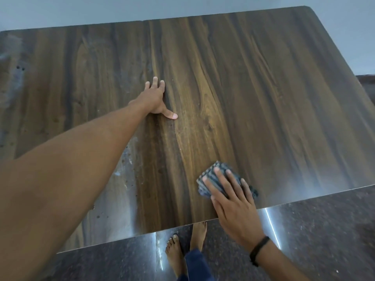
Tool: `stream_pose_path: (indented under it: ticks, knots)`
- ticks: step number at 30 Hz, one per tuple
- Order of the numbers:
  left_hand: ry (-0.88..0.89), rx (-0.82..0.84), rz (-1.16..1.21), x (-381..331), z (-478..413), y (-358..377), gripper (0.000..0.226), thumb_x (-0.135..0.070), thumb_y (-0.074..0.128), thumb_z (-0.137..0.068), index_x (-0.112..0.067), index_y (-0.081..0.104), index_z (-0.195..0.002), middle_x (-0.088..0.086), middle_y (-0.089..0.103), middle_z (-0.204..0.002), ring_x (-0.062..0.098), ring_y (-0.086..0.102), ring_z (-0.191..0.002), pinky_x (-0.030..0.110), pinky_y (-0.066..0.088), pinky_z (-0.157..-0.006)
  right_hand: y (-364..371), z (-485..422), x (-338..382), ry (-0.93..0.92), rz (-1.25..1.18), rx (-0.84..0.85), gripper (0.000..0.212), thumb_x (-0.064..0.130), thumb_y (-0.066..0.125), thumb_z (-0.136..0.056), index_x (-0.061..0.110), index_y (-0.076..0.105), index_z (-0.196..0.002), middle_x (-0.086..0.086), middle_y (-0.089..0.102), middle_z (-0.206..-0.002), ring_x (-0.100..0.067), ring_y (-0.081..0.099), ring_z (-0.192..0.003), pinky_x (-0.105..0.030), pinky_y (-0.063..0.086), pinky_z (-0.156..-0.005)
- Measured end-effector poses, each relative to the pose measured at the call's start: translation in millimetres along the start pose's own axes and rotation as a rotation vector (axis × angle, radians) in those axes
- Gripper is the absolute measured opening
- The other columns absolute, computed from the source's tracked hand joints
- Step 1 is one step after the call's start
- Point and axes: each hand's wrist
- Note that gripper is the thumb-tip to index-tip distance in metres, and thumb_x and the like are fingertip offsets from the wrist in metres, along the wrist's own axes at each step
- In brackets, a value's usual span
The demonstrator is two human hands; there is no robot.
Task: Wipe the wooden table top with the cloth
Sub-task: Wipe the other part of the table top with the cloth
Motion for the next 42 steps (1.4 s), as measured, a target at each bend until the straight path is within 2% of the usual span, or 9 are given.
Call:
stream_pose_path:
  ticks: [6,10,14,18,23,30,33,38,42]
  knots:
    - [-0.002,-0.005,0.010,0,0,0,0.146,-0.062,0.081,-0.052,-0.019,-0.015,-0.154,0.002,-0.026,-0.160,0.030,-0.019,-0.147,0.059,0.011,-0.117,-6,-7,4,0.247,-0.036,-0.031,0.054,0.036,0.030,-0.103,0.041,0.021,-0.156,0.005,0.012,-0.167,-0.022,0.011,-0.154,-0.055,0.014,-0.122]
    - [0.001,-0.025,0.005,1,-2,2,0.147,-0.063,0.082,-0.053,-0.018,-0.015,-0.154,0.002,-0.026,-0.160,0.030,-0.018,-0.147,0.057,0.011,-0.116,7,29,11,-0.072,0.045,-0.004,0.050,0.038,0.025,-0.106,0.043,0.025,-0.156,0.009,0.017,-0.166,-0.019,0.019,-0.153,-0.051,0.023,-0.118]
    - [0.004,-0.024,0.001,2,-5,2,0.148,-0.064,0.082,-0.053,-0.017,-0.015,-0.154,0.003,-0.026,-0.160,0.031,-0.018,-0.147,0.058,0.012,-0.115,-8,-17,21,0.208,-0.013,-0.013,0.052,0.037,0.028,-0.103,0.040,0.027,-0.155,0.004,0.017,-0.166,-0.025,0.017,-0.153,-0.056,0.020,-0.121]
    - [0.034,-0.020,-0.065,6,-8,0,0.148,-0.071,0.077,-0.049,-0.017,-0.011,-0.155,0.004,-0.022,-0.161,0.031,-0.012,-0.148,0.057,0.015,-0.116,4,-21,47,-0.108,0.002,0.039,0.054,0.040,0.029,-0.103,0.047,0.018,-0.156,0.010,0.012,-0.167,-0.019,0.015,-0.154,-0.052,0.021,-0.120]
    - [0.025,-0.073,-0.061,25,-19,-28,0.149,-0.073,0.075,-0.039,-0.023,-0.003,-0.156,0.002,-0.016,-0.163,0.036,-0.009,-0.148,0.061,0.014,-0.115,-16,-126,13,0.159,-0.107,0.079,0.055,0.037,0.028,-0.107,0.045,0.010,-0.158,0.007,-0.002,-0.168,-0.021,-0.004,-0.155,-0.056,0.012,-0.122]
    - [-0.077,-0.011,0.032,38,-35,-28,0.157,-0.074,0.074,-0.028,-0.034,-0.013,-0.153,-0.005,-0.024,-0.160,0.037,-0.016,-0.146,0.065,0.013,-0.113,-4,-166,3,-0.003,-0.098,0.036,0.053,0.041,0.025,-0.107,0.051,0.009,-0.156,0.011,0.006,-0.168,-0.018,0.001,-0.155,-0.051,0.010,-0.123]
    - [-0.089,-0.007,0.036,38,-33,-28,0.152,-0.069,0.081,-0.040,-0.034,-0.015,-0.152,-0.004,-0.026,-0.159,0.038,-0.017,-0.146,0.064,0.013,-0.113,-13,-221,10,0.110,-0.123,0.069,0.054,0.039,0.026,-0.106,0.045,0.010,-0.157,0.007,0.001,-0.168,-0.020,-0.005,-0.155,-0.053,0.004,-0.124]
    - [-0.056,-0.031,0.036,40,-31,-25,0.144,-0.064,0.084,-0.053,-0.032,-0.014,-0.153,-0.003,-0.026,-0.160,0.038,-0.017,-0.146,0.061,0.014,-0.114,-7,-222,-11,-0.148,-0.088,0.044,0.052,0.042,0.025,-0.105,0.050,0.012,-0.155,0.013,0.011,-0.166,-0.014,0.003,-0.154,-0.048,0.009,-0.123]
    - [-0.069,-0.037,0.027,36,-28,-28,0.144,-0.063,0.085,-0.053,-0.031,-0.013,-0.154,-0.003,-0.025,-0.160,0.038,-0.015,-0.147,0.058,0.018,-0.114,-15,-304,-10,0.124,-0.103,0.015,0.055,0.039,0.029,-0.105,0.047,0.013,-0.156,0.009,0.008,-0.168,-0.019,0.003,-0.154,-0.051,0.004,-0.122]
Point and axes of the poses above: each hand's wrist, its own z-axis away from the middle knuckle, its own y-axis out of the palm, x = y × z
